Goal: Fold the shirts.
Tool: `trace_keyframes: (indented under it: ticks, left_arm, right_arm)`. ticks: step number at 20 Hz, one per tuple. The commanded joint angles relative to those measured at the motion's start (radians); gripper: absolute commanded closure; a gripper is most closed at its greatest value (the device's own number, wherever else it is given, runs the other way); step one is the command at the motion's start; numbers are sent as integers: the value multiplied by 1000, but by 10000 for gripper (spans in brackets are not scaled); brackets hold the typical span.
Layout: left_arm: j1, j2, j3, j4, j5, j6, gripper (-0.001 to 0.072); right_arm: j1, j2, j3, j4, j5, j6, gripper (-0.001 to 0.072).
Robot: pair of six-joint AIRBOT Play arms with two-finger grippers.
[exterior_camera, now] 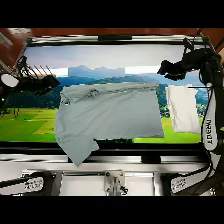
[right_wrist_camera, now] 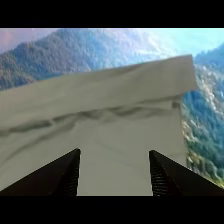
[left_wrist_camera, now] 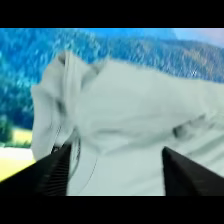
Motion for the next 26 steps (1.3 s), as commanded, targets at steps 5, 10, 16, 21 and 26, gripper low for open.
trace_keyframes:
  ticks: [5,10,16,21,26]
  left_arm:
    - [257,181,-179,267,-607,68,237]
    - [336,426,-703,69,-370,182,191]
    - [335,414,-807,-102,-218,255,132]
    - [306,349,-807,-113,-165,256,182]
    - [205,274,-806,-144,-82,255,401]
  right_arm:
    - [-196,151,-73,-126,-510,-106,171]
    - [-269,304,-393,-89,-399,-118,170]
    - [-269,323,-521,-37,-327,-128,171]
    - [-269,323,-520,-39,-309,-128,170]
    - [-269,323,-527,-8,-352,-163,168]
